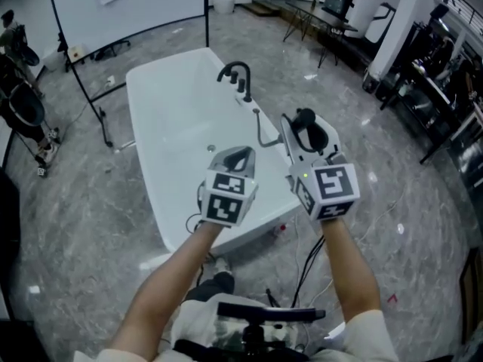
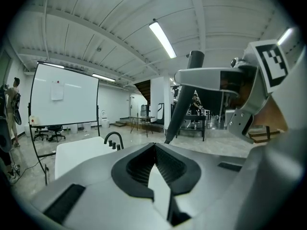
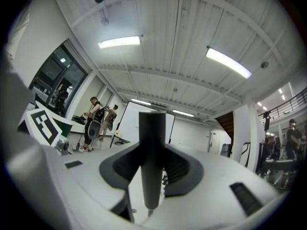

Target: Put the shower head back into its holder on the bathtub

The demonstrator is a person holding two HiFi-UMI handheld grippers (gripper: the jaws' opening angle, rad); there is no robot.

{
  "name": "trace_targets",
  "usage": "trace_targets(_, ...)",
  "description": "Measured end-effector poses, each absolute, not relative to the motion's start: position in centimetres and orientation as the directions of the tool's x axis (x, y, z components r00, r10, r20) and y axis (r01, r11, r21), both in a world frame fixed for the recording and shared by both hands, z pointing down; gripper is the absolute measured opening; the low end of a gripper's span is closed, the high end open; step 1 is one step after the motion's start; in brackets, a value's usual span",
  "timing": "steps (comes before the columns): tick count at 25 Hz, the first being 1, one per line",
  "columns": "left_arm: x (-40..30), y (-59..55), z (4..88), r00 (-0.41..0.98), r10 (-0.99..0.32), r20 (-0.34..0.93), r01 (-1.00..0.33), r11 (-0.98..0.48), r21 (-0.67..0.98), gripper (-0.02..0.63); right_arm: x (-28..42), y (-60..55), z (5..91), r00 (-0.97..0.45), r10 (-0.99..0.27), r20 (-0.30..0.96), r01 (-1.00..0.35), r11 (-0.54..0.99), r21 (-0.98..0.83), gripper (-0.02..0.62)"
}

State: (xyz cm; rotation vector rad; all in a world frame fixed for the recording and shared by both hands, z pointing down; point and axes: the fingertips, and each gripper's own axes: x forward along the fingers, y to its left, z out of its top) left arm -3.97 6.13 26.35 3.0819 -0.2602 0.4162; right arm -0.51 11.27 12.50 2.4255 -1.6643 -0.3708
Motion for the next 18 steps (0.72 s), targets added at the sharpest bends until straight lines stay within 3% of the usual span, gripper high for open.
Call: trace_targets(18, 4.0, -2.8, 26.2, 0.956, -0.144, 0.255, -0.157, -0.987, 0.034, 0.015, 8.1, 1.7, 3.0, 0.316, -0.932, -0.178, -0.862, -0.36, 0.357, 0.13)
